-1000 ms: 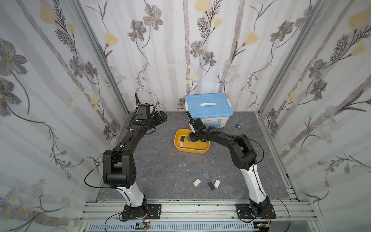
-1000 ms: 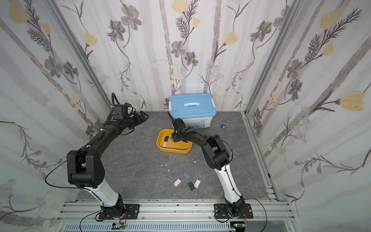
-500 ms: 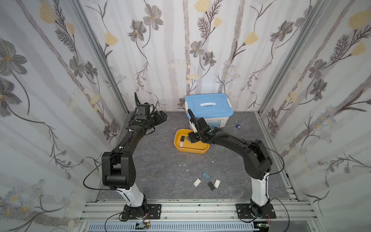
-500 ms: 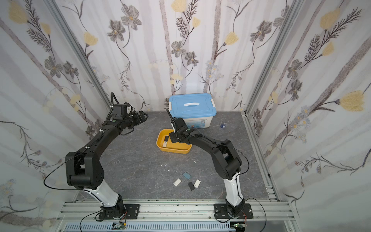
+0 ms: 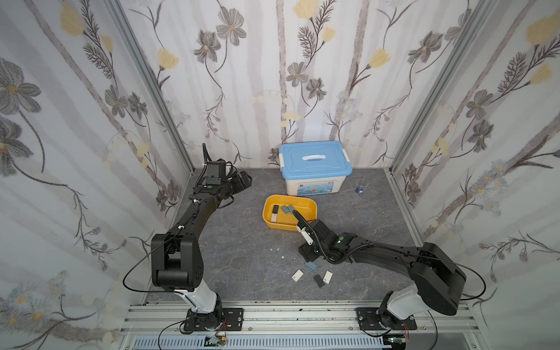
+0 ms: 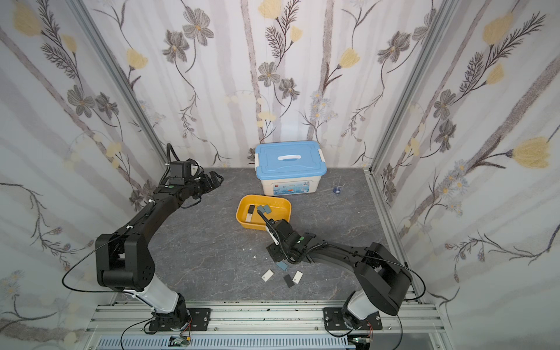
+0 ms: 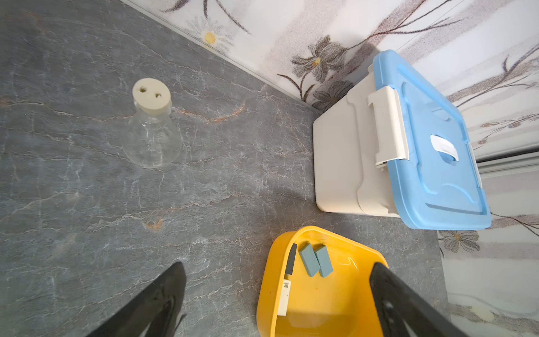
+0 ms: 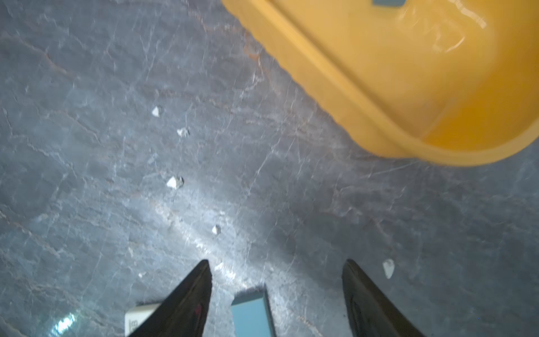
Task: Put the eraser in the storage box
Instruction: Pick up the eraser from the center of the board.
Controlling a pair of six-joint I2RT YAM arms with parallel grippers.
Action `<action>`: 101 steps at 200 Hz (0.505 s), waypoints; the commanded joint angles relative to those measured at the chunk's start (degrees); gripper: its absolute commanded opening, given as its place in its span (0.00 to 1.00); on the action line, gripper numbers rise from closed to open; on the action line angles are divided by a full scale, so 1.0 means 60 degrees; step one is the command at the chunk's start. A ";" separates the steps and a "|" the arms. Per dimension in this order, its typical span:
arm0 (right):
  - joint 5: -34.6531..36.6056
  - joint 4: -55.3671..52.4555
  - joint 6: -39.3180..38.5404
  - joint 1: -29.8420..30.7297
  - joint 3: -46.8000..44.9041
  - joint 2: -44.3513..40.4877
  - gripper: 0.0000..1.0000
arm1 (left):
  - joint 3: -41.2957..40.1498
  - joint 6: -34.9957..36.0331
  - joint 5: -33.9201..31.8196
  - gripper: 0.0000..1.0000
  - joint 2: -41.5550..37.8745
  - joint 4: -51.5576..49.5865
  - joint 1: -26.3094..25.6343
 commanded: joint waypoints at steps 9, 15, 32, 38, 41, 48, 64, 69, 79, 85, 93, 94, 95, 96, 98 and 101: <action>-0.0143 0.0504 0.0427 0.0202 -0.0353 0.0047 0.71 | -0.0132 -0.0109 0.0098 1.00 -0.0165 0.0316 -0.0053; -0.0196 0.0527 0.0455 0.0254 -0.0413 0.0077 0.70 | -0.0166 -0.0115 0.0088 1.00 -0.0209 0.0315 -0.0067; -0.0344 0.0623 0.0575 0.0375 -0.0653 0.0046 0.70 | -0.0256 -0.0116 0.0074 1.00 -0.0307 0.0340 -0.0082; -0.0387 0.0633 0.0606 0.0410 -0.0708 0.0004 0.70 | -0.0279 -0.0110 0.0060 1.00 -0.0357 0.0321 -0.0082; -0.0404 0.0625 0.0627 0.0412 -0.0711 -0.0009 0.70 | -0.0286 -0.0116 0.0057 1.00 -0.0363 0.0316 -0.0082; -0.0438 0.0616 0.0651 0.0428 -0.0993 -0.0058 0.70 | -0.0316 -0.0109 0.0044 1.00 -0.0393 0.0315 -0.0082; -0.0580 0.0670 0.0739 0.0428 -0.1264 -0.0179 0.70 | -0.0335 -0.0117 0.0033 1.00 -0.0434 0.0328 -0.0082; -0.0664 0.0710 0.0746 0.0453 -0.1321 -0.0212 0.69 | -0.0332 -0.0120 0.0043 1.00 -0.0438 0.0324 -0.0082; -0.0704 0.0687 0.0824 0.0490 -0.1367 -0.0219 0.69 | -0.0331 -0.0119 0.0030 1.00 -0.0448 0.0308 -0.0097; -0.0721 0.0636 0.0875 0.0502 -0.1359 -0.0190 0.69 | -0.0331 -0.0116 0.0022 1.00 -0.0440 0.0301 -0.0097; -0.0695 0.0587 0.0960 0.0515 -0.1355 -0.0167 0.69 | -0.0331 -0.0116 0.0022 1.00 -0.0459 0.0313 -0.0097; -0.0693 0.0569 0.0967 0.0515 -0.1355 -0.0163 0.69 | -0.0331 -0.0116 0.0026 1.00 -0.0464 0.0314 -0.0097; -0.0692 0.0560 0.0963 0.0515 -0.1355 -0.0146 0.69 | -0.0331 -0.0124 0.0028 1.00 -0.0466 0.0307 -0.0097; -0.0684 0.0555 0.0983 0.0515 -0.1363 -0.0146 0.69 | -0.0338 -0.0127 0.0029 1.00 -0.0467 0.0304 -0.0097; -0.0690 0.0545 0.1005 0.0523 -0.1361 -0.0127 0.69 | -0.0333 -0.0130 0.0022 1.00 -0.0457 0.0301 -0.0097; -0.0682 0.0535 0.1032 0.0518 -0.1367 -0.0113 0.69 | -0.0331 -0.0123 0.0029 1.00 -0.0458 0.0306 -0.0097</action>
